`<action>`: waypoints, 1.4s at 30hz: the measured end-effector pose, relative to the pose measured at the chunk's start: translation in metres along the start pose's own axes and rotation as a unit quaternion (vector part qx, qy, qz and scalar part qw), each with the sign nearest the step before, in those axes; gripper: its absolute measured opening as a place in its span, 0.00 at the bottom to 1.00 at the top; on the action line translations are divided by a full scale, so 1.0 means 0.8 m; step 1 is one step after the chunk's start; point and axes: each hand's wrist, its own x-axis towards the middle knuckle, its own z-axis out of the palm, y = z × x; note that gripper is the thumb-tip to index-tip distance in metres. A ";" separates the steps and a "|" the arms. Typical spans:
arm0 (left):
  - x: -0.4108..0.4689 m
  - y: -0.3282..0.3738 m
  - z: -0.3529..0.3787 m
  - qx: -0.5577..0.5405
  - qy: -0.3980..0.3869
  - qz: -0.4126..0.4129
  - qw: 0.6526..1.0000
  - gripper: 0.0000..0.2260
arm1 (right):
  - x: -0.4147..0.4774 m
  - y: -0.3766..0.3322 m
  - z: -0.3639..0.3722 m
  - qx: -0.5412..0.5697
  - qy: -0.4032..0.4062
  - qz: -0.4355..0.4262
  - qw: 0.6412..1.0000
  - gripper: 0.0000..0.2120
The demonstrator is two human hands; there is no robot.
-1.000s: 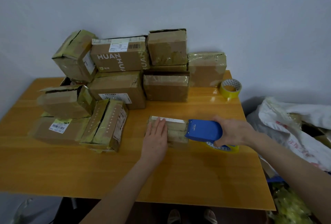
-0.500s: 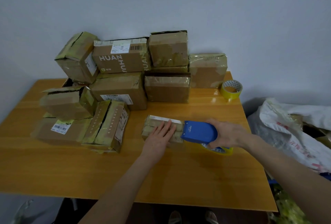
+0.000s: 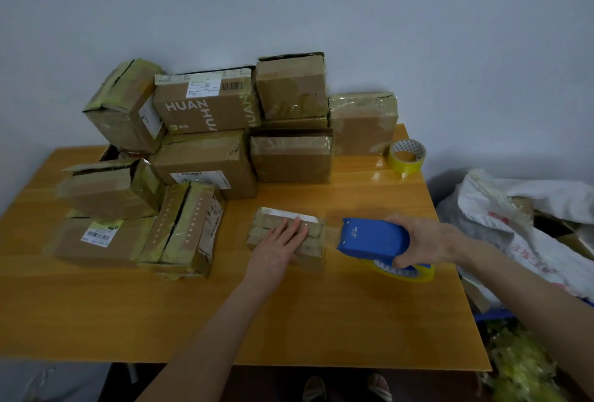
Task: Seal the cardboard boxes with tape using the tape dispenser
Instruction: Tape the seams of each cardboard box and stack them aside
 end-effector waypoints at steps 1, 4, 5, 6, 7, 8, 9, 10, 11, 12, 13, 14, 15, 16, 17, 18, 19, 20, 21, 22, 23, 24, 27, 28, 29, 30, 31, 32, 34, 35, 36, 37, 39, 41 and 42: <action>-0.001 0.000 0.001 -0.005 0.007 0.005 1.000 0.30 | -0.001 -0.001 0.000 -0.022 -0.001 0.005 1.000 0.35; -0.005 0.002 0.001 -0.003 -0.003 -0.006 1.000 0.30 | -0.003 -0.008 0.007 -0.063 0.005 0.015 0.998 0.35; -0.005 0.004 -0.001 0.005 -0.005 -0.017 1.000 0.30 | -0.003 -0.011 0.011 -0.070 0.012 0.015 0.997 0.34; -0.003 0.009 -0.003 0.016 -0.001 -0.029 0.999 0.30 | -0.003 -0.013 0.014 -0.074 0.019 0.013 0.997 0.34; -0.002 0.017 -0.007 0.028 0.003 -0.038 0.999 0.31 | -0.003 -0.017 0.016 -0.080 0.022 0.010 0.997 0.34; -0.001 0.027 -0.009 0.037 0.001 -0.042 0.998 0.34 | -0.001 -0.019 0.017 -0.088 0.022 0.007 0.996 0.33; 0.000 0.037 -0.011 0.035 -0.004 -0.040 0.999 0.36 | 0.000 -0.021 0.017 -0.096 0.021 0.004 0.995 0.33; 0.000 0.045 -0.010 0.025 -0.010 -0.033 0.999 0.38 | 0.002 -0.022 0.016 -0.103 0.018 0.000 0.995 0.33; 0.001 0.050 -0.007 0.015 -0.013 -0.023 1.000 0.38 | 0.003 -0.023 0.017 -0.104 0.018 -0.002 0.994 0.34; 0.003 0.052 -0.004 0.011 -0.013 -0.015 1.000 0.37 | 0.005 -0.023 0.017 -0.103 0.019 -0.001 0.995 0.36; 0.005 0.052 -0.001 0.014 -0.015 -0.010 1.000 0.36 | 0.005 -0.023 0.018 -0.103 0.022 0.001 0.994 0.38; 0.007 0.050 0.001 0.017 -0.017 -0.009 1.000 0.34 | 0.005 -0.023 0.018 -0.106 0.023 0.002 0.994 0.41; 0.009 0.049 0.002 0.021 -0.021 -0.009 1.000 0.33 | 0.004 -0.022 0.019 -0.108 0.025 0.002 0.994 0.43; 0.010 0.047 0.003 0.023 -0.025 -0.010 0.999 0.32 | 0.003 -0.022 0.019 -0.106 0.028 0.000 0.994 0.43; 0.010 0.046 0.003 0.022 -0.028 -0.012 0.999 0.31 | 0.001 -0.021 0.019 -0.095 0.030 -0.001 0.995 0.41; 0.010 0.046 0.003 0.023 -0.031 -0.013 0.999 0.31 | -0.002 -0.018 0.019 -0.077 0.029 0.000 0.997 0.39; 0.009 0.046 0.003 0.026 -0.033 -0.013 0.999 0.30 | -0.005 -0.015 0.019 -0.056 0.023 0.006 0.998 0.39; 0.009 0.045 0.003 0.030 -0.034 -0.013 0.999 0.30 | -0.009 -0.011 0.020 -0.041 0.018 0.013 0.999 0.39; 0.008 0.045 0.003 0.033 -0.036 -0.015 0.999 0.29 | -0.013 -0.007 0.021 -0.033 0.017 0.020 0.999 0.39; 0.008 0.046 0.003 0.036 -0.035 -0.015 0.999 0.29 | -0.016 -0.004 0.021 -0.029 0.018 0.024 0.999 0.39; 0.009 0.047 0.003 0.037 -0.035 -0.014 0.999 0.29 | -0.017 -0.003 0.021 -0.027 0.017 0.026 0.999 0.39; 0.009 0.048 0.003 0.038 -0.037 -0.013 0.999 0.29 | -0.017 -0.004 0.020 -0.028 0.012 0.029 0.999 0.38; 0.007 0.048 0.003 0.044 -0.041 -0.013 0.998 0.29 | -0.009 -0.020 0.019 -0.040 -0.012 0.036 0.998 0.36; 0.007 0.047 0.003 0.048 -0.041 -0.012 0.998 0.28 | -0.003 -0.025 0.020 -0.046 -0.016 0.038 0.998 0.35; 0.008 0.046 0.002 0.050 -0.041 -0.011 0.998 0.28 | 0.004 -0.030 0.021 -0.049 -0.022 0.042 0.998 0.35; 0.008 0.047 0.002 0.050 -0.042 -0.011 0.998 0.28 | 0.010 -0.034 0.022 -0.046 -0.031 0.049 0.997 0.35; 0.008 0.048 0.001 0.050 -0.044 -0.012 0.998 0.28 | 0.016 -0.037 0.022 -0.039 -0.040 0.052 0.997 0.34; 0.009 0.049 0.001 0.050 -0.044 -0.013 0.998 0.28 | 0.021 -0.039 0.020 -0.034 -0.049 0.053 0.997 0.33; 0.009 0.050 0.002 0.049 -0.048 -0.016 0.998 0.28 | 0.028 -0.043 0.016 -0.030 -0.061 0.049 0.997 0.31; 0.009 0.050 0.002 0.052 -0.052 -0.016 0.997 0.28 | 0.030 -0.044 0.013 -0.029 -0.062 0.047 0.997 0.30; 0.009 0.049 0.003 0.056 -0.055 -0.017 0.997 0.28 | 0.033 -0.045 0.012 -0.027 -0.064 0.049 0.996 0.29; 0.009 0.050 0.003 0.058 -0.055 -0.017 0.997 0.28 | 0.035 -0.045 0.010 -0.027 -0.066 0.050 0.996 0.28; 0.009 0.050 0.002 0.056 -0.058 -0.018 0.997 0.28 | 0.039 -0.047 0.007 -0.028 -0.075 0.049 0.996 0.29; 0.009 0.049 0.000 0.055 -0.063 -0.018 0.996 0.28 | 0.041 -0.052 0.000 -0.021 -0.091 0.043 0.995 0.29; 0.008 0.048 0.000 0.055 -0.063 -0.016 0.996 0.28 | 0.043 -0.055 -0.003 -0.016 -0.101 0.044 0.994 0.29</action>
